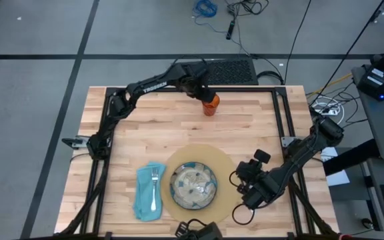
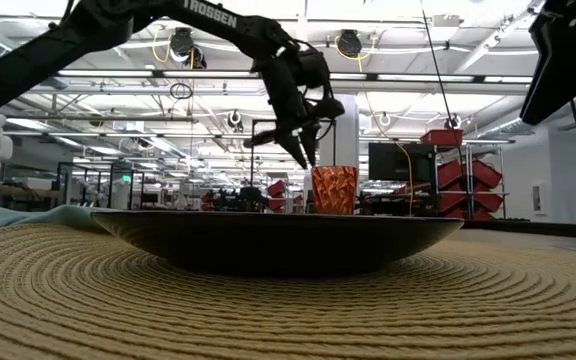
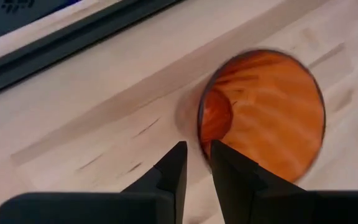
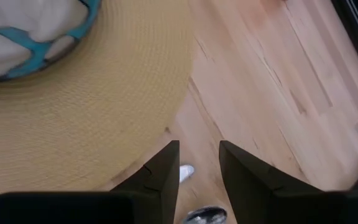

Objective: Set table place
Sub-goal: Move the dark brown glass to the top right of the brown mat

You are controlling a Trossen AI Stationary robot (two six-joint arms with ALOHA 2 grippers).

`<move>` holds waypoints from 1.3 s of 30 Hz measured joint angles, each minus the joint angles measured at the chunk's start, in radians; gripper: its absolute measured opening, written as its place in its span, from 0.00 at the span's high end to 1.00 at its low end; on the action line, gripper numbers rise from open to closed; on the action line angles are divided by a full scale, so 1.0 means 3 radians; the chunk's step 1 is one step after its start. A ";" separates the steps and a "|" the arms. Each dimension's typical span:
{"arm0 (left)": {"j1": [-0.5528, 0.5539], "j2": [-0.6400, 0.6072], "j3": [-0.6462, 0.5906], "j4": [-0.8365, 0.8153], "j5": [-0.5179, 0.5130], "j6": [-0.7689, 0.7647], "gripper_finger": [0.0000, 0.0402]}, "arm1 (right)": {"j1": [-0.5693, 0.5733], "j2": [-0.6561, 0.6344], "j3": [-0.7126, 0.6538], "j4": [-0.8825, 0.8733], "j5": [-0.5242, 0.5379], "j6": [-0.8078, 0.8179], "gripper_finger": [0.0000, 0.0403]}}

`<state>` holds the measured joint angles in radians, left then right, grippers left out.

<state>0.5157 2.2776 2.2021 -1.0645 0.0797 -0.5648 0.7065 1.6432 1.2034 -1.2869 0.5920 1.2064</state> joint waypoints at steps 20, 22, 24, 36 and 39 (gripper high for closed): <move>0.0007 0.0177 -0.0004 0.0030 0.0251 0.0342 0.99 | 0.0051 0.0011 0.0000 0.0089 0.0136 0.0000 0.74; 0.0005 0.0177 -0.0004 -0.0038 0.0246 0.0438 0.99 | 0.0051 0.0011 0.0000 0.0091 0.0136 -0.0012 0.74; -0.0009 0.0175 -0.0004 -0.0081 0.0222 0.0511 0.99 | 0.0051 0.0011 0.0000 0.0089 0.0137 -0.0015 0.74; -0.0226 0.0158 0.0408 -0.0748 0.0120 0.0898 1.00 | 0.0051 0.0011 0.0000 0.0089 0.0134 -0.0043 0.74; -0.0315 0.0158 0.0492 -0.0860 0.0158 0.0953 1.00 | 0.0051 0.0011 0.0000 0.0089 0.0133 -0.0041 0.74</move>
<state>0.4213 2.3249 2.3497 -1.3225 0.1273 -0.2790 0.7219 1.6466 1.2034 -1.2602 0.6319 1.1942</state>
